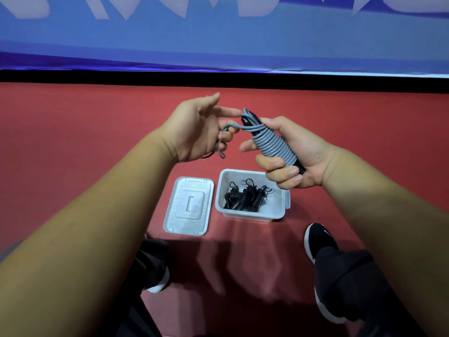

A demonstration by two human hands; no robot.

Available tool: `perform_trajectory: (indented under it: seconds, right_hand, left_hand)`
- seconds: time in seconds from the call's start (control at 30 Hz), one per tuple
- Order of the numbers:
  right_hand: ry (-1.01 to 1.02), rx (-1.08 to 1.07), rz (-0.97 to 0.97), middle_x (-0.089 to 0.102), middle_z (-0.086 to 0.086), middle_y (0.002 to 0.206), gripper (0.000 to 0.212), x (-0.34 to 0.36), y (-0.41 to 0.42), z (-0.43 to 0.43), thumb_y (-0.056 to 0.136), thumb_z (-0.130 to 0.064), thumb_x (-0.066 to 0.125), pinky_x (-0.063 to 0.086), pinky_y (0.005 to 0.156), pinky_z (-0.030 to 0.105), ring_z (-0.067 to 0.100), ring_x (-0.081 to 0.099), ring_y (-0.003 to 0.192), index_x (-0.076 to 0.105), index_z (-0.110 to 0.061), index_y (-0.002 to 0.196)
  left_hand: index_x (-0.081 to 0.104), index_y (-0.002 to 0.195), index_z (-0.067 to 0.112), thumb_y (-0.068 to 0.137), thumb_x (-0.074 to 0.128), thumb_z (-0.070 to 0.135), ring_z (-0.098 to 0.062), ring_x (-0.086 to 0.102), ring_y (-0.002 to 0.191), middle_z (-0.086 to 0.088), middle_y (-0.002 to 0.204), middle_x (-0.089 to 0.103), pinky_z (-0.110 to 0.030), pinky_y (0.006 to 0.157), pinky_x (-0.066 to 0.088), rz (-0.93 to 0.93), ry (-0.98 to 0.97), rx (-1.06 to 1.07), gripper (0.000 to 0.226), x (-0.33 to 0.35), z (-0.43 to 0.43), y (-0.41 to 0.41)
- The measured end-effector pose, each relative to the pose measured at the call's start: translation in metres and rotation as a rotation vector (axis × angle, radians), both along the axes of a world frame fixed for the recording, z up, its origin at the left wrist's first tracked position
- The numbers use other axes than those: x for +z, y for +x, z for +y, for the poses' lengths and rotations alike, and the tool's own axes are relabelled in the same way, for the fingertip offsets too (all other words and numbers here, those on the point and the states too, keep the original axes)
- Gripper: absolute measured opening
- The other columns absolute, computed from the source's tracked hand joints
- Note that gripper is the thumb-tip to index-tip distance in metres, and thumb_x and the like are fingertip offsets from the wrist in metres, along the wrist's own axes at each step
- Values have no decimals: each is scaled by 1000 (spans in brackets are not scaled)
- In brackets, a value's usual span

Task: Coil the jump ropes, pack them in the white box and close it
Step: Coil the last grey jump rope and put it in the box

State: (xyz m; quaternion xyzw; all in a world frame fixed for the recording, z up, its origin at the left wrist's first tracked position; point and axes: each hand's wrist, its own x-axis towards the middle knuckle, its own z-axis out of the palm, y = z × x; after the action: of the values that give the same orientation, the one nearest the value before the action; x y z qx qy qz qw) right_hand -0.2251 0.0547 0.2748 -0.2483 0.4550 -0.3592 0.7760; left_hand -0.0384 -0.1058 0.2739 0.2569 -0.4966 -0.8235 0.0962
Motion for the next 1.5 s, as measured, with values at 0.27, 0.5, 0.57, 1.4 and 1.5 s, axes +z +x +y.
perform_trajectory:
  seconds: [0.27,0.5,0.57,1.4,1.5]
  right_hand:
    - [-122,335,-60,55,10,68,58,-17,2,5,103,-59,41,43,40,22,13,48,39,52,-35,155]
    - [-157,364,-214,55,10,69,55,-32,14,5,105,-56,40,43,41,23,14,50,40,53,-34,153]
    - [-151,328,-346,55,9,67,64,-36,14,5,104,-56,46,42,42,21,14,50,41,43,-29,161]
    - [185,289,164,50,3,75,44,-44,22,0,92,-65,62,39,47,21,10,47,50,71,-32,121]
    - [268,229,308,54,0,75,46,-44,18,-4,97,-66,61,44,45,20,9,51,54,67,-30,125]
  left_hand:
    - [41,148,1,103,26,68,-27,40,71,-13,86,56,-39,65,30,-49,-110,-34,82,6,11,-7]
    - [42,145,-2,107,21,62,-20,47,67,-15,83,56,-29,56,44,-47,-155,-23,77,8,29,-15]
    - [45,143,-1,108,19,62,-19,54,68,-11,84,58,-28,61,47,-51,-146,-19,78,4,34,-18]
    - [52,140,4,102,6,73,-22,40,65,-13,78,59,-36,64,32,-126,-398,-99,91,2,20,-24]
    - [60,133,14,101,13,75,-25,48,72,-9,83,66,-40,72,37,-238,-588,-135,84,0,17,-20]
